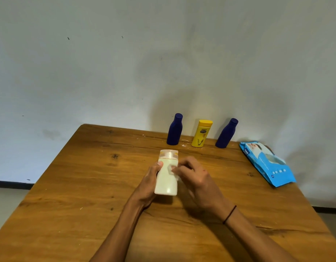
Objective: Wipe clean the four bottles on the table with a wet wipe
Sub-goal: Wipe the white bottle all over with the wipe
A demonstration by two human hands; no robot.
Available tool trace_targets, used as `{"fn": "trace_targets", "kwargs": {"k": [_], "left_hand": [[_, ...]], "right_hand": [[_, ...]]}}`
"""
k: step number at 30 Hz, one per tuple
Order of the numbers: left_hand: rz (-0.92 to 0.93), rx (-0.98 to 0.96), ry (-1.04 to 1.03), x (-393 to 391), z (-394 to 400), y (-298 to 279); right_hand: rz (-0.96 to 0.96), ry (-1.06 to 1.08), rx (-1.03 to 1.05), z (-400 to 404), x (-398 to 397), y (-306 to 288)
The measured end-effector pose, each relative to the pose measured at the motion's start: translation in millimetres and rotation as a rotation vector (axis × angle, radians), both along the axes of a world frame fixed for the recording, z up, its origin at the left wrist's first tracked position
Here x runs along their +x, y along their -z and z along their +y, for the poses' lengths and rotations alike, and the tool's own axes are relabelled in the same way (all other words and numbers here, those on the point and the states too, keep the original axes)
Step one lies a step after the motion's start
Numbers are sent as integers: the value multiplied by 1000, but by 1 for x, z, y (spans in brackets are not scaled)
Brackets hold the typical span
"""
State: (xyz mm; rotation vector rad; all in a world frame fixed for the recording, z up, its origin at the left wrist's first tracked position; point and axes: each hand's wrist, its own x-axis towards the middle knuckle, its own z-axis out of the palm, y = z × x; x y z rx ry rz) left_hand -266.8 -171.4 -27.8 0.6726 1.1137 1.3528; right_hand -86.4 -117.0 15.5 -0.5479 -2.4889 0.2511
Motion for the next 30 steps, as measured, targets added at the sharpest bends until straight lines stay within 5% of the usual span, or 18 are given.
{"fn": "trace_targets", "kwargs": {"k": [9,14,22,30], "left_hand": [[111,97,11,-1,2,-1],[142,103,-90,-3,3,-2],[133,76,-82,-1,6,1],[72,119,-74,3,3,-3]], "right_hand": [[448,281,-447,-17,-32,12],[358,197,-410,-35,-17,24],[21,8,13,-24,2,23],[447,324,-325,-11,-46,3]]}}
